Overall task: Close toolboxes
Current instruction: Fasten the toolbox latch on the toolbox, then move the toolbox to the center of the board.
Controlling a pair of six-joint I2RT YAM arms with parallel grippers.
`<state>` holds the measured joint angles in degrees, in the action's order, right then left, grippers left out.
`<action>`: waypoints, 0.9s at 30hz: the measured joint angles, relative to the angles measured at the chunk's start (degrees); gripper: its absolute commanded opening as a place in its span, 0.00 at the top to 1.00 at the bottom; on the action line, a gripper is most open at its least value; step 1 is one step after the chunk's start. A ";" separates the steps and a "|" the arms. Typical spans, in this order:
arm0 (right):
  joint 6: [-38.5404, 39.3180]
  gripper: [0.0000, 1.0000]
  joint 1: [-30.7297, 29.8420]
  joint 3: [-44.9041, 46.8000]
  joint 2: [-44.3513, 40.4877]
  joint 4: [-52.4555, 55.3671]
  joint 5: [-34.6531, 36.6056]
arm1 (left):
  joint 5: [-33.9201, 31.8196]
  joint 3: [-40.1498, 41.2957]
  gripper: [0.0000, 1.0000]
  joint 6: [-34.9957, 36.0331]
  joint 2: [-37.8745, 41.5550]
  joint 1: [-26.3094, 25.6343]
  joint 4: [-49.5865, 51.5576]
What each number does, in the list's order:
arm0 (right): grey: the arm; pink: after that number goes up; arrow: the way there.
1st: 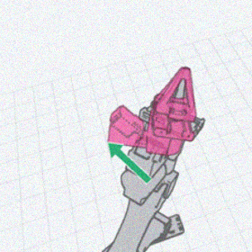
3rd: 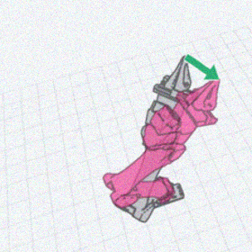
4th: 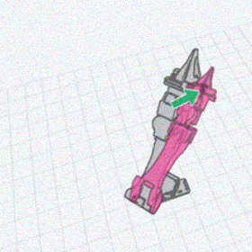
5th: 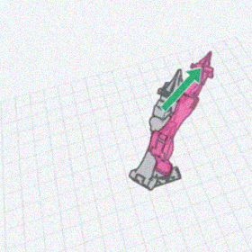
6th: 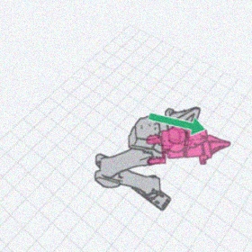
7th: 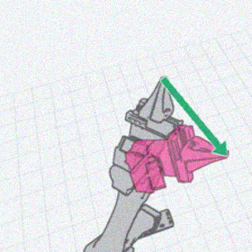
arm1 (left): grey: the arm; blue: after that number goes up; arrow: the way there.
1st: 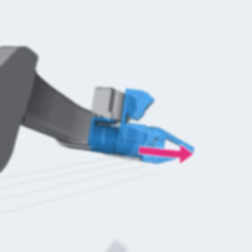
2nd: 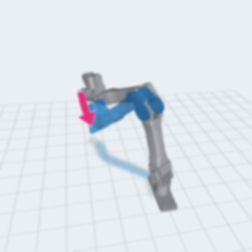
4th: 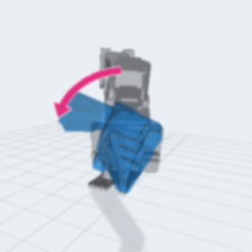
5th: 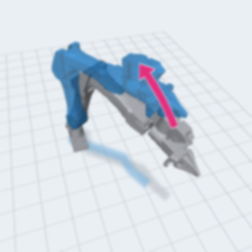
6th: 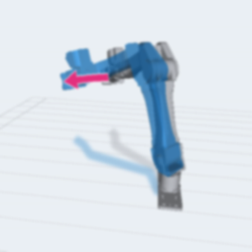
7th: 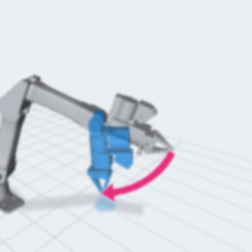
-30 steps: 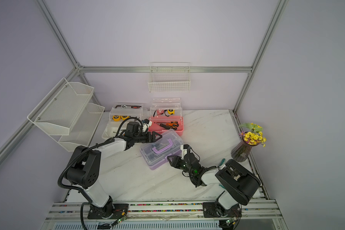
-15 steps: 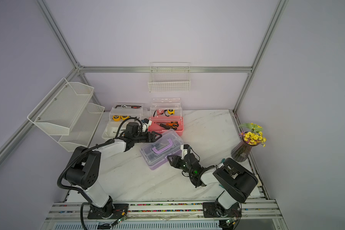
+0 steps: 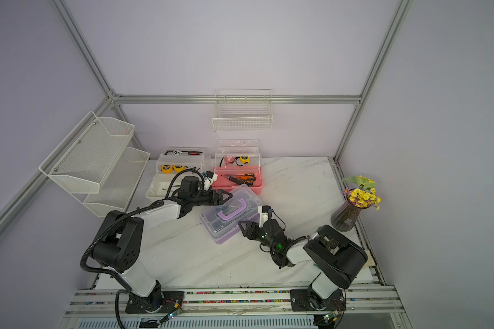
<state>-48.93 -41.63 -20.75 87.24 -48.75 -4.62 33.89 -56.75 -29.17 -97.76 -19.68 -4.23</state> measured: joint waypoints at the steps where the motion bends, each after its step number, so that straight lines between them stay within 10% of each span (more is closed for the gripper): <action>1: 0.68 0.33 0.00 -0.37 -1.88 2.38 0.33 | -0.37 -0.02 0.12 -0.37 0.20 0.00 0.90; 14: 5.25 0.24 1.14 -10.67 -13.77 25.88 5.31 | -4.15 -0.59 0.07 -2.51 5.44 1.33 16.41; 27: 5.53 0.29 1.14 -26.23 -6.71 47.19 11.61 | -5.73 7.02 0.31 -3.48 18.36 -3.15 25.59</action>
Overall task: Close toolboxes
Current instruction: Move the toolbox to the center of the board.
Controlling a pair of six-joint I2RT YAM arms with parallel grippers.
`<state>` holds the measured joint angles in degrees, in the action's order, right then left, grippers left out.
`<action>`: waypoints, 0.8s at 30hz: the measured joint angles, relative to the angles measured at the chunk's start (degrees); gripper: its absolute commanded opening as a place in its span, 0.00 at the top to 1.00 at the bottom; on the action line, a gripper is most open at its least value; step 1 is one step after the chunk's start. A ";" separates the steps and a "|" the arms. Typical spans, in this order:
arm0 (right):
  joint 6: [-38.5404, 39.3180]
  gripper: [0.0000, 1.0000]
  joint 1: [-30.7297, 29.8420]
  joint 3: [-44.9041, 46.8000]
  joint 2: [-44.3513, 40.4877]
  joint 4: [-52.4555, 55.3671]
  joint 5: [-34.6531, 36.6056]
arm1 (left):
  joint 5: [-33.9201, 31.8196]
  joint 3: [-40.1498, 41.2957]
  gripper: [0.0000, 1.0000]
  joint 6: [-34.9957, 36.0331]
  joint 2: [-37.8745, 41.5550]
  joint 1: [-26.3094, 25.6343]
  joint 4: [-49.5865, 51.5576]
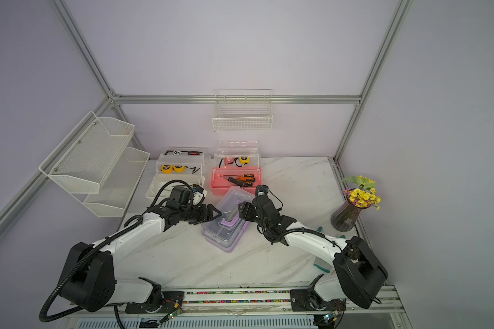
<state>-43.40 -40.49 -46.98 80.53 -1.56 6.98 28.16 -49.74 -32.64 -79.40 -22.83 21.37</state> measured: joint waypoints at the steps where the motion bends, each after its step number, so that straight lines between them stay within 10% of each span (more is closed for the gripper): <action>1: 0.00 0.29 0.13 -0.28 0.13 0.66 0.57 | 0.02 -0.02 0.32 -0.39 -0.07 -1.11 -0.13; 24: 5.62 0.30 9.33 2.97 -6.10 15.02 14.43 | 1.57 -15.67 0.37 -13.46 -26.16 -14.19 -28.46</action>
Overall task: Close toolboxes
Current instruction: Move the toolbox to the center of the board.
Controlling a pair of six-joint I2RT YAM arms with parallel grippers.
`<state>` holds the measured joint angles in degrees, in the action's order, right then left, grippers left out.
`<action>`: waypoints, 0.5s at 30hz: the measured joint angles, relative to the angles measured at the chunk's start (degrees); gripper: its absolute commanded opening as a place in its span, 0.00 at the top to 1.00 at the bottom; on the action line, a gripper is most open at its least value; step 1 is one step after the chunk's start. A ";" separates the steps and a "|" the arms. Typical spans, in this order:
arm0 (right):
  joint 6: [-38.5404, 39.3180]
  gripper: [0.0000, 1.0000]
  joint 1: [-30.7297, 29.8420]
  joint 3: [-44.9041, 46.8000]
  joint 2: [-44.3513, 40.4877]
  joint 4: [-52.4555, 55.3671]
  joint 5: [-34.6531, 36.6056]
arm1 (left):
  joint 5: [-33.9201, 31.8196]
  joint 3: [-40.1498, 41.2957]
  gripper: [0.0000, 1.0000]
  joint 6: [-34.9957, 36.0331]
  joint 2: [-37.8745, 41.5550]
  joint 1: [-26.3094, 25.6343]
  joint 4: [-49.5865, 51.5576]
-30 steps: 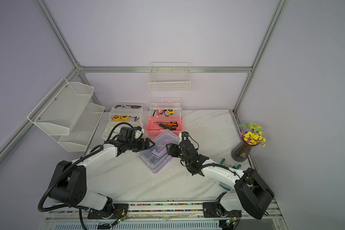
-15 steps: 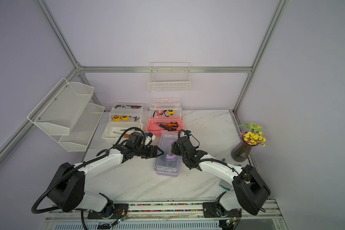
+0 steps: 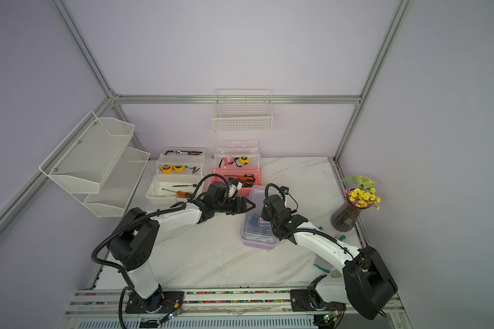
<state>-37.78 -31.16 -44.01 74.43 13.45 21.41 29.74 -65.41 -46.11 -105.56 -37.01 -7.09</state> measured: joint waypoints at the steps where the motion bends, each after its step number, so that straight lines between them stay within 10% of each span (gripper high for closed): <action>1: 0.37 0.30 1.25 0.33 -0.11 -0.31 -0.11 | -0.09 -1.09 0.37 -0.35 -1.11 -0.52 -0.59; 15: 6.16 0.43 16.52 -1.64 7.41 -12.37 -9.66 | 1.66 -9.14 0.19 -2.23 -7.58 -2.27 -2.36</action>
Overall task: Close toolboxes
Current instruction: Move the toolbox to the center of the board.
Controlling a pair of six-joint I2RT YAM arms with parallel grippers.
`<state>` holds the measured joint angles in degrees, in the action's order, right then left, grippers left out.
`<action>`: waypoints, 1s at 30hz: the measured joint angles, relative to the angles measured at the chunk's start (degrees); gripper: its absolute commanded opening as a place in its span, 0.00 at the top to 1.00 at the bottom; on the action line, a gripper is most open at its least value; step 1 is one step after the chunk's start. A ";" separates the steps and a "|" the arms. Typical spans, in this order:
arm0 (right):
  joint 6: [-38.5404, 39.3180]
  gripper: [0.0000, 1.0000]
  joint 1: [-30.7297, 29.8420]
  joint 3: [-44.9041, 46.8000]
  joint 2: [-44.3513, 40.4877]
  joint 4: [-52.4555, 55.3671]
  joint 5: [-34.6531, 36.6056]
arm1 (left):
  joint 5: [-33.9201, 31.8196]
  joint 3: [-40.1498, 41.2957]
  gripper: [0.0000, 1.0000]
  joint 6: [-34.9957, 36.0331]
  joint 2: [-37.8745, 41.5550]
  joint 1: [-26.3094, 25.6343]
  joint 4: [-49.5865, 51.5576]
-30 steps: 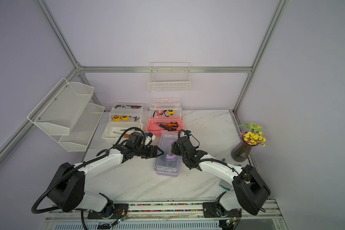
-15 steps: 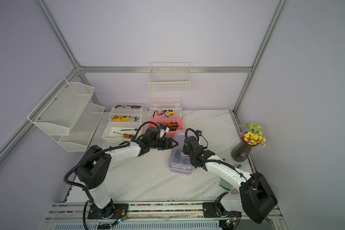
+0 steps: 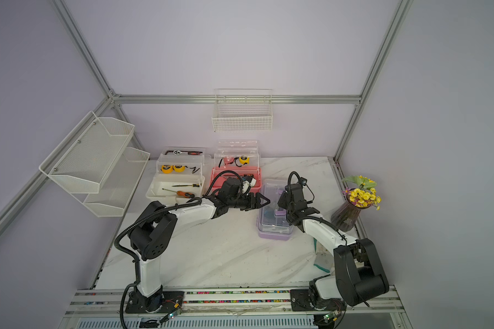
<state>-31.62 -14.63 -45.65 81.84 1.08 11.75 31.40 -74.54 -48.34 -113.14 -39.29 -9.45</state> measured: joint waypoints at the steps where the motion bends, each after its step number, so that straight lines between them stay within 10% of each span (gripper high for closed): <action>1: 0.66 0.44 0.79 -0.81 1.14 -0.68 -0.79 | 0.31 0.00 0.18 0.13 0.02 0.31 0.04; 21: 11.43 0.46 13.29 -30.49 29.20 -4.63 -6.25 | -3.63 15.52 0.11 6.40 18.21 15.56 6.36; 30: 17.33 0.34 6.21 -30.58 18.84 0.72 -3.58 | -8.13 18.32 0.00 9.05 23.58 22.69 9.22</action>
<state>-14.28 -8.43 -76.23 100.68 1.80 8.16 23.27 -56.23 -39.29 -89.56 -16.60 -0.23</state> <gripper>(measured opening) 0.648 0.994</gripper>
